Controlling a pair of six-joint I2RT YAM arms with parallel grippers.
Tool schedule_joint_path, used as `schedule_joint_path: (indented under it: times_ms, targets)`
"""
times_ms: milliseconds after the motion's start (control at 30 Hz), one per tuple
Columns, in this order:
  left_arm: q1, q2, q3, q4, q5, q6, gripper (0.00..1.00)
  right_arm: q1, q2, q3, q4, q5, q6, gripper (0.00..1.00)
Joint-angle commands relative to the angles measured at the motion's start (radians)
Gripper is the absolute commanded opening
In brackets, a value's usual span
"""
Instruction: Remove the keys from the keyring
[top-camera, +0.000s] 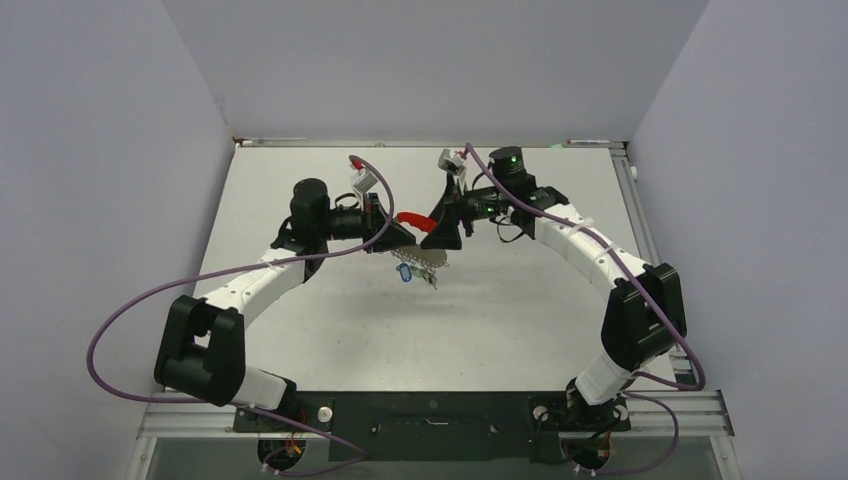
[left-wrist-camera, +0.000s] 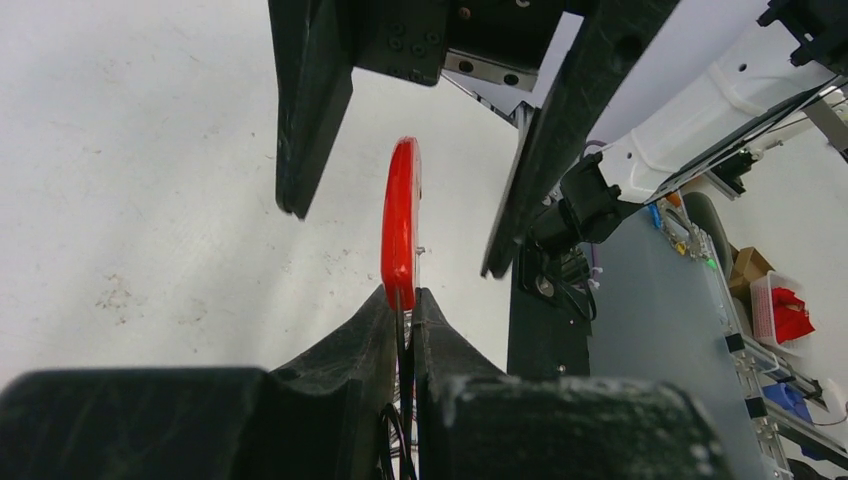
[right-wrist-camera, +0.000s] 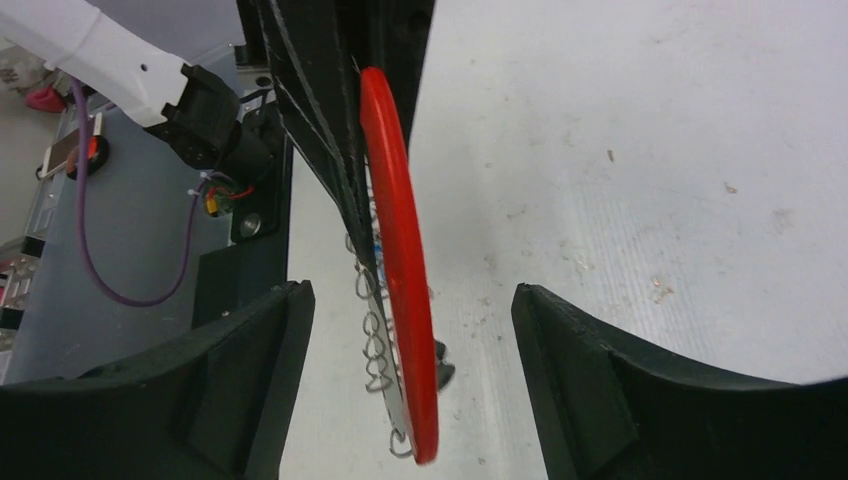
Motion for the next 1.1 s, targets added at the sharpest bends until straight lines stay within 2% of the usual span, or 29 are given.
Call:
schedule_joint_path:
  times_ms: [0,100,133,200,233,267,400,500,533,567,667,767,833,900,933,1000,1067]
  targets:
    - [0.003,-0.029,-0.001,0.152,0.052,-0.048,0.00,0.049,0.006,0.009,0.086,-0.014,0.030,0.67]
    - [0.009,-0.040,0.031,0.007,0.059,0.057,0.00,0.056,0.014,0.024,0.045,-0.004,-0.007,0.49]
    - [0.014,-0.042,0.052,-0.073,0.056,0.110,0.01,0.055,0.015,0.026,0.034,-0.001,-0.015,0.40]
    - [0.029,-0.050,0.093,-0.199,0.053,0.211,0.07,0.055,0.014,0.026,0.015,0.000,-0.030,0.16]
    - [0.034,-0.056,0.102,-0.243,0.052,0.247,0.11,0.056,0.011,0.026,0.013,0.003,-0.032,0.09]
    - [0.039,-0.063,0.114,-0.290,0.052,0.280,0.18,0.057,0.008,0.027,0.012,0.008,-0.031,0.06]
    - [0.082,-0.082,0.156,-0.443,0.038,0.358,0.53,0.051,0.002,0.051,0.011,0.037,-0.008,0.05]
    - [0.161,-0.103,0.133,-0.387,0.040,0.298,0.76,0.040,-0.005,0.051,0.058,0.044,0.058,0.05]
    - [0.204,-0.114,0.115,-0.326,0.044,0.253,0.90,0.038,-0.006,0.055,0.064,0.051,0.076,0.05]
    - [0.235,-0.122,0.093,-0.274,0.055,0.213,1.00,0.035,-0.005,0.061,0.068,0.059,0.100,0.05]
    - [0.305,-0.145,0.023,-0.104,0.073,0.086,0.96,0.027,-0.005,0.073,0.096,0.091,0.179,0.05]
    - [0.338,-0.167,-0.033,0.008,0.023,0.005,0.96,0.020,-0.005,0.072,0.145,0.098,0.263,0.05]
    - [0.401,-0.169,-0.045,0.056,-0.040,-0.061,0.96,0.020,-0.006,0.072,0.168,0.097,0.299,0.05]
    - [0.462,-0.157,-0.056,0.144,-0.087,-0.168,0.96,0.020,-0.004,0.073,0.188,0.096,0.336,0.05]
    - [0.501,-0.144,-0.071,0.238,-0.099,-0.249,0.96,0.019,-0.005,0.075,0.197,0.096,0.352,0.05]
    - [0.574,-0.092,-0.077,0.437,-0.073,-0.419,0.96,0.018,-0.002,0.083,0.204,0.101,0.372,0.05]
    - [0.605,0.001,0.016,0.557,0.041,-0.556,0.96,0.017,-0.001,0.091,0.210,0.108,0.387,0.05]
